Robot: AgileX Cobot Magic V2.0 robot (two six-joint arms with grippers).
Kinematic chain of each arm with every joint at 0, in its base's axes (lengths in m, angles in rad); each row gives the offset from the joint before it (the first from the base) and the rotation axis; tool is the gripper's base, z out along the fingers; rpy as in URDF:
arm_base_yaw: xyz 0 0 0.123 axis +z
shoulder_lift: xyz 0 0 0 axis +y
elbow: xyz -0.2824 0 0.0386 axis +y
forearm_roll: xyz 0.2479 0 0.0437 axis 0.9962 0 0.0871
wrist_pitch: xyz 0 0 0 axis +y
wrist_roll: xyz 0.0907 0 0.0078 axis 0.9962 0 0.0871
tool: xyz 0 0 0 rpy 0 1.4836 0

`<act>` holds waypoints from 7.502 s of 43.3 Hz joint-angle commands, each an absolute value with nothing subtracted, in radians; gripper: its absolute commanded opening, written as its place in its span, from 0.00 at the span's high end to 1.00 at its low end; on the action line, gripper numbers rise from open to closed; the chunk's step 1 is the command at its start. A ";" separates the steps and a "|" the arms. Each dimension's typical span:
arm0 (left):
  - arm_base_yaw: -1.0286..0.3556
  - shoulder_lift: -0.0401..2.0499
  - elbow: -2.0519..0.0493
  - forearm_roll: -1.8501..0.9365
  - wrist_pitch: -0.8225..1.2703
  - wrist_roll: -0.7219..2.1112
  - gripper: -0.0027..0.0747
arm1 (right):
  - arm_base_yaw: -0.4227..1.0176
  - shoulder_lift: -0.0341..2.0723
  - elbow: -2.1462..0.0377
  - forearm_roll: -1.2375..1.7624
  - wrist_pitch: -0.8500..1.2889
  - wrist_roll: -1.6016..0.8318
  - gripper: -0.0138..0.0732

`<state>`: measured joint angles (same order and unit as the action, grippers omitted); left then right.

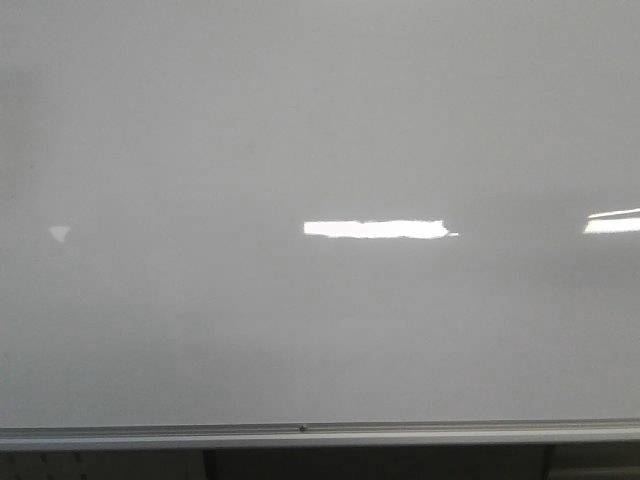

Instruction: Write number 2 on whiteboard

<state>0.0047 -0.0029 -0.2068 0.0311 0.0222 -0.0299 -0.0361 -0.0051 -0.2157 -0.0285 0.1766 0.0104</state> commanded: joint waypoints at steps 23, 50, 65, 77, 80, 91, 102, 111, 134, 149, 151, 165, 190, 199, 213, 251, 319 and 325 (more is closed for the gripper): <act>0.004 0.312 -0.661 0.025 0.369 -0.029 0.99 | -0.037 0.366 -0.611 -0.025 0.375 0.000 0.92; 0.004 0.501 -0.636 0.025 0.468 -0.029 0.99 | -0.037 0.553 -0.616 -0.024 0.430 0.000 0.92; 0.004 0.528 -0.617 0.023 0.482 -0.029 0.95 | -0.037 0.614 -0.616 -0.015 0.544 0.000 0.78; 0.001 0.567 -0.622 0.023 0.498 -0.027 0.35 | -0.037 0.640 -0.617 -0.015 0.562 0.000 0.13; -0.017 0.590 -0.637 0.023 0.513 -0.023 0.32 | -0.037 0.640 -0.617 -0.015 0.562 0.000 0.12; -0.074 0.780 -0.767 0.063 0.629 -0.015 0.33 | -0.037 0.640 -0.617 -0.015 0.559 0.000 0.12; -0.072 0.980 -0.867 0.076 0.601 -0.038 0.33 | -0.037 0.640 -0.617 -0.015 0.558 0.000 0.12; -0.070 1.139 -0.944 0.084 0.556 -0.112 0.33 | -0.037 0.640 -0.617 -0.015 0.554 0.000 0.12; -0.044 1.430 -1.035 0.086 0.410 -0.113 0.33 | -0.037 0.640 -0.617 -0.015 0.554 0.000 0.12; -0.044 1.524 -1.037 0.086 0.290 -0.113 0.33 | -0.037 0.640 -0.617 -0.015 0.554 0.000 0.12; -0.044 1.532 -1.037 0.086 0.285 -0.113 0.33 | -0.037 0.640 -0.617 -0.015 0.554 0.000 0.12; -0.044 1.587 -1.066 0.086 0.283 -0.113 0.41 | -0.037 0.640 -0.617 -0.015 0.554 0.000 0.12; -0.044 1.586 -1.081 0.111 0.353 -0.111 0.90 | -0.037 0.640 -0.618 -0.015 0.559 0.000 0.12; -0.046 1.503 -1.109 0.122 0.524 -0.026 0.90 | -0.037 0.640 -0.641 0.025 0.612 -0.008 0.12; -0.111 1.345 -1.206 -0.116 0.863 0.424 0.90 | -0.037 0.733 -0.775 0.252 0.840 -0.245 0.12; -0.731 1.318 -1.289 -0.309 1.099 0.762 0.90 | 0.465 1.119 -1.227 0.532 1.117 -0.858 0.27; -0.698 1.252 -1.290 -0.296 1.071 0.698 0.33 | 0.694 1.305 -1.408 0.356 1.100 -0.696 0.80; -0.593 1.183 -1.288 -0.296 1.065 0.639 0.33 | 0.694 1.294 -1.407 0.209 1.145 -0.571 0.80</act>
